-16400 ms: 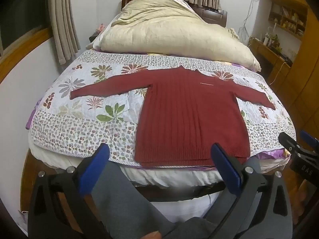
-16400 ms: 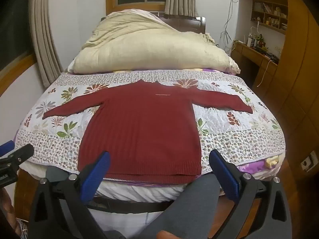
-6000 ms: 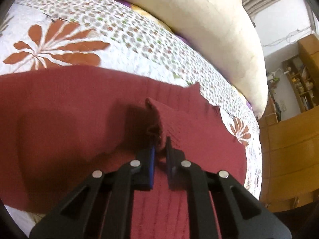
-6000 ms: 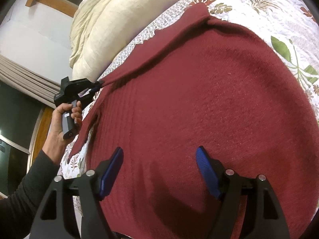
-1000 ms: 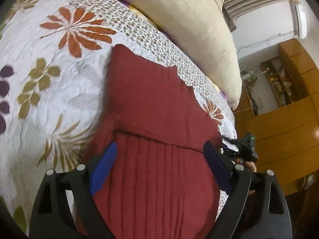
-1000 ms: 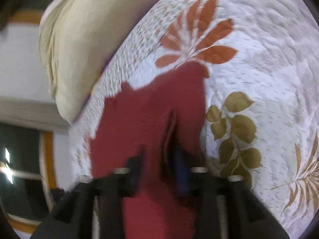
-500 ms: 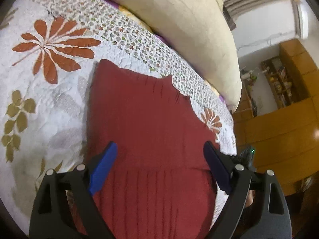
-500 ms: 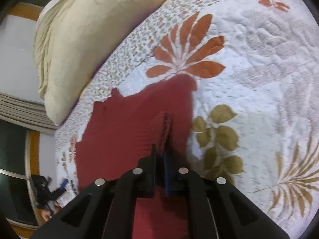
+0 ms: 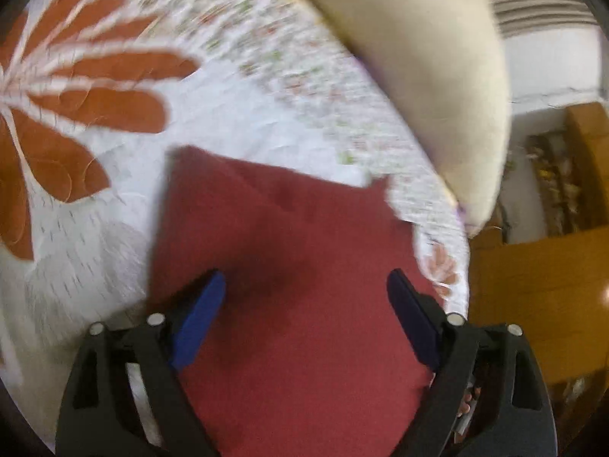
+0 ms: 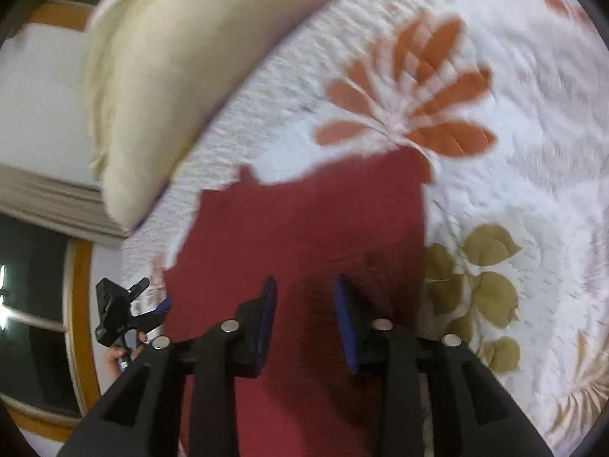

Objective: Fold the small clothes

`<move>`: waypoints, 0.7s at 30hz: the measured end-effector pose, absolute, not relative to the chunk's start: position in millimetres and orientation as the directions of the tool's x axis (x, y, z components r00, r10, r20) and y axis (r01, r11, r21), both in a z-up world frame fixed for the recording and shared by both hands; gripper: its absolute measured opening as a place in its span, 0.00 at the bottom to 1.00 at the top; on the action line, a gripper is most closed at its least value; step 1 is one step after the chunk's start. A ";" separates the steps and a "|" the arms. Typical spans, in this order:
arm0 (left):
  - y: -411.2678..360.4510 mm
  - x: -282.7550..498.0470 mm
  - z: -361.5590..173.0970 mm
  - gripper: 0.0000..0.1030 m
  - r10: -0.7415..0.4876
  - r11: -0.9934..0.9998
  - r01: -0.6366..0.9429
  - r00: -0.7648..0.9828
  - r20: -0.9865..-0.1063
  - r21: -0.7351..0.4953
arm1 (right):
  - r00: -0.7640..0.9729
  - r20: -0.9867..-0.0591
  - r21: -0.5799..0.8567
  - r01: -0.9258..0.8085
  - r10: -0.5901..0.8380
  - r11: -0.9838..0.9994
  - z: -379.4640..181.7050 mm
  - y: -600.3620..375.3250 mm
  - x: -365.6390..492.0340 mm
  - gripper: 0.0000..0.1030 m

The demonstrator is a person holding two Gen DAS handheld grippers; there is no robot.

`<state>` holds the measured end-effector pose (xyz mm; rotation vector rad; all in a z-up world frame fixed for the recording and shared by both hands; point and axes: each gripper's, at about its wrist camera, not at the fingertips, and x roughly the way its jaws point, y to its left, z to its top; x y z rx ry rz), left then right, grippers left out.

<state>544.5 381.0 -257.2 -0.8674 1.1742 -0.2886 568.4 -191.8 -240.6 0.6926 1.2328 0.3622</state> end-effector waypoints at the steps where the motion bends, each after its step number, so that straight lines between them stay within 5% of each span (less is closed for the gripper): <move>1: 381.6 546.5 -258.7 0.81 -0.614 0.653 -0.230 0.397 -0.682 -0.722 | 0.312 -0.736 0.659 0.128 0.600 0.741 -250.0 -196.4 570.0 0.14; 2: 381.3 547.7 -257.8 0.81 -0.613 0.654 -0.232 0.395 -0.684 -0.720 | 0.315 -0.735 0.663 0.144 0.601 0.735 -257.7 -201.6 570.4 0.07; 4: 381.3 546.1 -246.1 0.81 -0.602 0.669 -0.222 0.397 -0.692 -0.709 | 0.323 -0.718 0.681 0.147 0.616 0.717 -259.4 -207.5 568.4 0.07; 7: 381.5 522.5 -211.8 0.81 -0.650 0.653 -0.095 0.438 -0.621 -0.751 | 0.361 -0.641 0.744 0.076 0.677 0.664 -237.1 -203.3 549.4 0.28; 10: 369.1 488.8 -205.3 0.81 -0.704 0.642 -0.004 0.392 -0.592 -0.766 | 0.339 -0.591 0.785 0.031 0.732 0.619 -234.7 -196.2 531.8 0.28; 12: 365.2 476.5 -224.7 0.77 -0.690 0.669 -0.030 0.348 -0.635 -0.743 | 0.287 -0.626 0.765 0.048 0.725 0.642 -250.5 -189.3 526.7 0.23; 14: 367.8 474.3 -244.8 0.63 -0.663 0.693 -0.067 0.331 -0.671 -0.718 | 0.278 -0.660 0.742 0.094 0.698 0.664 -265.3 -192.2 526.7 0.04; 15: 371.3 474.6 -249.9 0.59 -0.662 0.693 -0.071 0.331 -0.673 -0.717 | 0.286 -0.657 0.746 0.109 0.698 0.657 -266.1 -195.3 526.5 0.03; 16: 375.6 473.2 -249.0 0.66 -0.672 0.674 -0.084 0.343 -0.656 -0.734 | 0.307 -0.659 0.743 0.119 0.687 0.659 -261.8 -197.7 524.6 0.05; 18: 382.4 461.2 -235.1 0.86 -0.717 0.604 -0.072 0.384 -0.581 -0.794 | 0.333 -0.649 0.744 0.087 0.684 0.663 -240.7 -189.6 510.4 0.24; 21: 383.6 426.6 -218.6 0.87 -0.731 0.599 -0.014 0.397 -0.555 -0.800 | 0.310 -0.623 0.761 0.028 0.718 0.648 -228.0 -175.4 482.5 0.32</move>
